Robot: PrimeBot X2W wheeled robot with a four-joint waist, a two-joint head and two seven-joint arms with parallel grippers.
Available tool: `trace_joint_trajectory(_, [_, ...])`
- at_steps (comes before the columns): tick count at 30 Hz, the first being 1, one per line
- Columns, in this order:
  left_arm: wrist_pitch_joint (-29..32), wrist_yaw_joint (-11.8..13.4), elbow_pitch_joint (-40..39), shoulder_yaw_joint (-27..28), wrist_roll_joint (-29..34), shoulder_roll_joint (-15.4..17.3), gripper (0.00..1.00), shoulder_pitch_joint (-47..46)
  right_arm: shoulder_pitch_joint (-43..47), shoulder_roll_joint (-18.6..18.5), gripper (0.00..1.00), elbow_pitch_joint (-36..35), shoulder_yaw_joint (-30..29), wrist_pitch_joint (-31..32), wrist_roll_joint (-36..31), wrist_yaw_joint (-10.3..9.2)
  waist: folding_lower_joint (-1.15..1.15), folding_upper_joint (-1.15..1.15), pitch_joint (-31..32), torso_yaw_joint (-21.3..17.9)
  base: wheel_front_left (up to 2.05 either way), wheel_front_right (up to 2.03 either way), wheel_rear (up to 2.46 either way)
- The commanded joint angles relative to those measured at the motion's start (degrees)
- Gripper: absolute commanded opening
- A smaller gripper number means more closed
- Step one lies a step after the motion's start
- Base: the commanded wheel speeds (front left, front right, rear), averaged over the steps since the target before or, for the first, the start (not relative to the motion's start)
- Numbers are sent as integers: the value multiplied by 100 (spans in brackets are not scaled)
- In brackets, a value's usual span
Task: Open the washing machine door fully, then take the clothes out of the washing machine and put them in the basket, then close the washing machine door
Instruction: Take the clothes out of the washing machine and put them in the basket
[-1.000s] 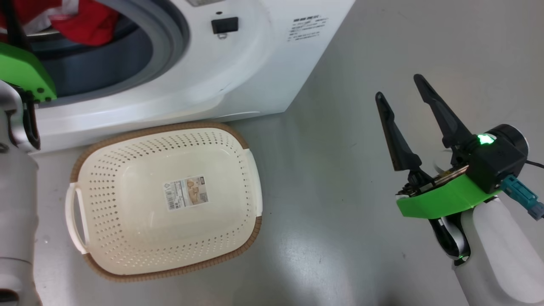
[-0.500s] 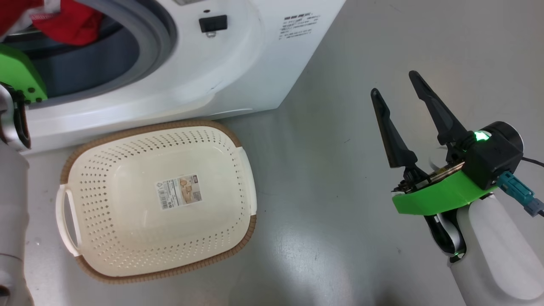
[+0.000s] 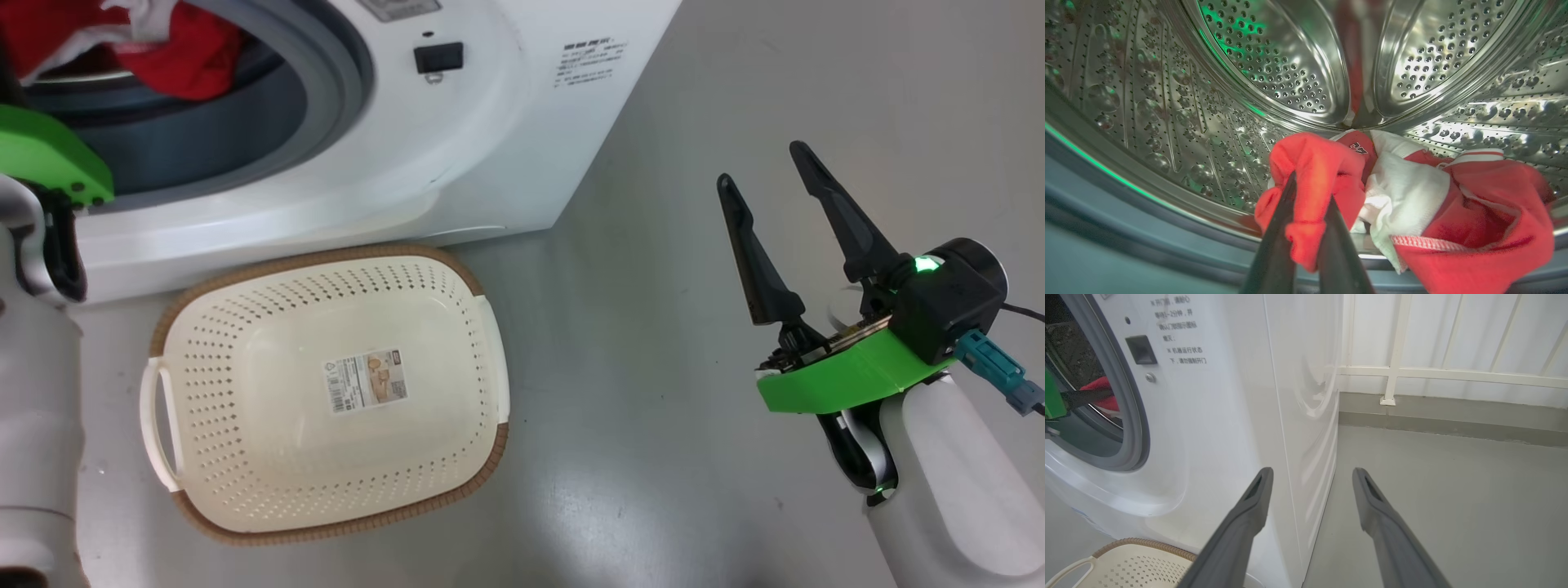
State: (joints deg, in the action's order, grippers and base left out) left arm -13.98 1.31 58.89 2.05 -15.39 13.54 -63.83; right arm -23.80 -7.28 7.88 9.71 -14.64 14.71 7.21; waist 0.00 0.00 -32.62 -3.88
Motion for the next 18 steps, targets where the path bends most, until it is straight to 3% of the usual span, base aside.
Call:
trace_joint_trajectory(1, [-73, -78, -231, 148, -79, 246, 0, 174, 126, -30, 100, -106, 71, -36, 49, 28, 0, 0, 90, 60, 0, 0, 0])
trace_joint_trajectory(5, [-97, -245, -639, 242, -162, 217, 0, 480, 180, -58, 100, -81, 72, -36, 48, 28, 0, 0, 248, 112, 0, 0, 0])
trace_joint_trajectory(18, [-101, -260, -2665, 668, 12, -120, 0, 2011, 426, -120, 100, 4, 86, -36, 51, 28, 0, 0, 871, 226, 0, 0, 0])
